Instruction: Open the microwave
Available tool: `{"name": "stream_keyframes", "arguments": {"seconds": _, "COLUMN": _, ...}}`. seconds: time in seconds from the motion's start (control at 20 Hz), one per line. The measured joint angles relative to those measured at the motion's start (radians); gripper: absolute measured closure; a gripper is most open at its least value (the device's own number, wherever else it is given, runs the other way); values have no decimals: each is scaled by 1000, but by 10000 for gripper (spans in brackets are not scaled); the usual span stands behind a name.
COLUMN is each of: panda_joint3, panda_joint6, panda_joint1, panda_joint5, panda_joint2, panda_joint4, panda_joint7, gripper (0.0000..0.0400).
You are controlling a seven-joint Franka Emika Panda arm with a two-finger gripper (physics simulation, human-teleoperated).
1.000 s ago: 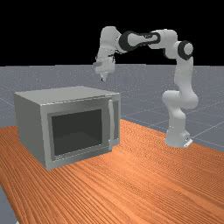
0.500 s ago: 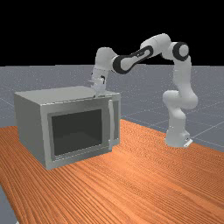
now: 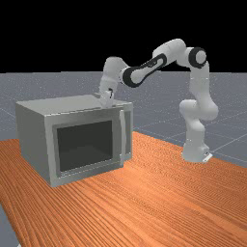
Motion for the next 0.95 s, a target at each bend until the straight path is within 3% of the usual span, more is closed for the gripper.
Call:
{"name": "stream_keyframes", "arguments": {"seconds": 0.3, "panda_joint3": 108, "panda_joint6": -12, "panda_joint1": -87, "panda_joint5": 20, "panda_joint2": 46, "panda_joint4": 65, "panda_joint7": 97, "gripper": 400}}
{"name": "stream_keyframes", "arguments": {"seconds": 0.5, "panda_joint3": 201, "panda_joint6": -119, "panda_joint1": -133, "panda_joint5": -9, "panda_joint2": 157, "panda_joint4": 228, "panda_joint7": 165, "gripper": 400}}
{"name": "stream_keyframes", "arguments": {"seconds": 0.65, "panda_joint3": 273, "panda_joint6": -208, "panda_joint1": -85, "panda_joint5": -51, "panda_joint2": 262, "panda_joint4": 389, "panda_joint7": 237, "gripper": 400}}
{"name": "stream_keyframes", "arguments": {"seconds": 0.95, "panda_joint3": 343, "panda_joint6": -227, "panda_joint1": -3, "panda_joint5": -104, "panda_joint2": 397, "panda_joint4": 575, "panda_joint7": 329, "gripper": 400}}
